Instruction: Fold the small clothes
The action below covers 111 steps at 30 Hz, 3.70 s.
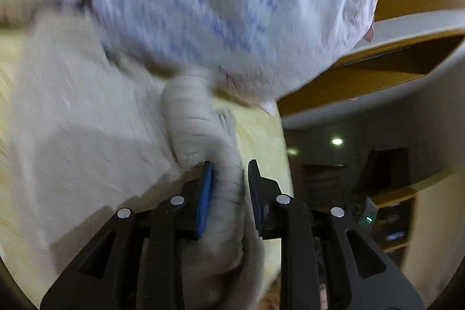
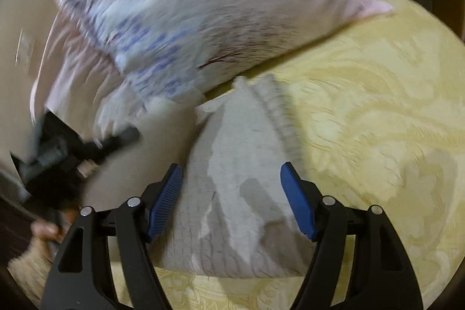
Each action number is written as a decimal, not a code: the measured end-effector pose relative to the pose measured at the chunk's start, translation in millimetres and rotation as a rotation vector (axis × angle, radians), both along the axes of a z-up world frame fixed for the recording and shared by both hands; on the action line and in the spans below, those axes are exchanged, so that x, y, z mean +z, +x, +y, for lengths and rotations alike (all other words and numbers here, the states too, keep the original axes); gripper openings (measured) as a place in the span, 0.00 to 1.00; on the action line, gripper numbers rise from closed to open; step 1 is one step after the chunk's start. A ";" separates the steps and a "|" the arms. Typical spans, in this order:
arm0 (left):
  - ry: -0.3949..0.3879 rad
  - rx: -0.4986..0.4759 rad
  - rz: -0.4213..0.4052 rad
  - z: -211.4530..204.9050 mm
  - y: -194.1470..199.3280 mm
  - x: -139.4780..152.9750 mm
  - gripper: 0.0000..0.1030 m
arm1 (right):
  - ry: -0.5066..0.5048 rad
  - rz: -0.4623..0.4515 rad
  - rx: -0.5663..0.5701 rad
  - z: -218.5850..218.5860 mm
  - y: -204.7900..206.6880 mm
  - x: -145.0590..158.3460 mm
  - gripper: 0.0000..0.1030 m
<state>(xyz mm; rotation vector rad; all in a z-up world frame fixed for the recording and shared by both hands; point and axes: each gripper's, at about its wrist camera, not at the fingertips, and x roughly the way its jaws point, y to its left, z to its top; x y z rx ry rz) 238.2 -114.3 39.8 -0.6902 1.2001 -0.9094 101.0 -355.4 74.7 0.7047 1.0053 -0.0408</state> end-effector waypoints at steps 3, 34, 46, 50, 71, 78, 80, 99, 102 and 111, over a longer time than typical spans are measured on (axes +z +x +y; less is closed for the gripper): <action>-0.062 -0.024 -0.032 4.2 -9.8 10.4 0.81 | 0.069 -0.011 -0.024 -13.8 -4.9 1.4 0.68; 0.336 0.177 -0.099 78.1 -41.3 -26.4 0.84 | 0.137 0.032 0.147 25.8 68.0 -26.3 0.17; 0.274 0.077 -0.140 81.8 -58.8 -14.9 0.84 | -0.200 0.101 0.096 -20.0 51.4 -12.9 0.14; 0.272 0.013 -0.148 74.2 -66.7 -13.7 0.84 | -0.144 0.105 0.066 -26.8 48.2 -15.7 0.32; 0.222 -0.058 -0.044 90.7 -97.4 -20.8 0.38 | -0.134 -0.079 0.071 -20.0 -44.7 34.1 0.08; 0.255 -0.101 -0.033 86.8 -102.2 -27.7 0.36 | -0.079 0.118 0.051 -35.4 -49.8 -16.7 0.11; 0.232 -0.104 -0.037 87.4 -99.1 -21.5 0.36 | -0.047 0.110 0.038 -42.0 -47.6 -8.6 0.32; 0.235 0.079 -0.030 76.7 1.2 -9.7 0.74 | -0.041 0.034 0.023 -57.7 78.9 -20.7 0.08; 0.219 0.082 -0.016 71.7 5.2 -14.7 0.74 | -0.066 0.050 -0.071 -70.9 70.2 -23.5 0.08; 0.168 0.071 0.040 63.1 -3.5 -31.5 0.73 | 0.110 0.091 -0.090 -87.0 55.8 -34.4 0.74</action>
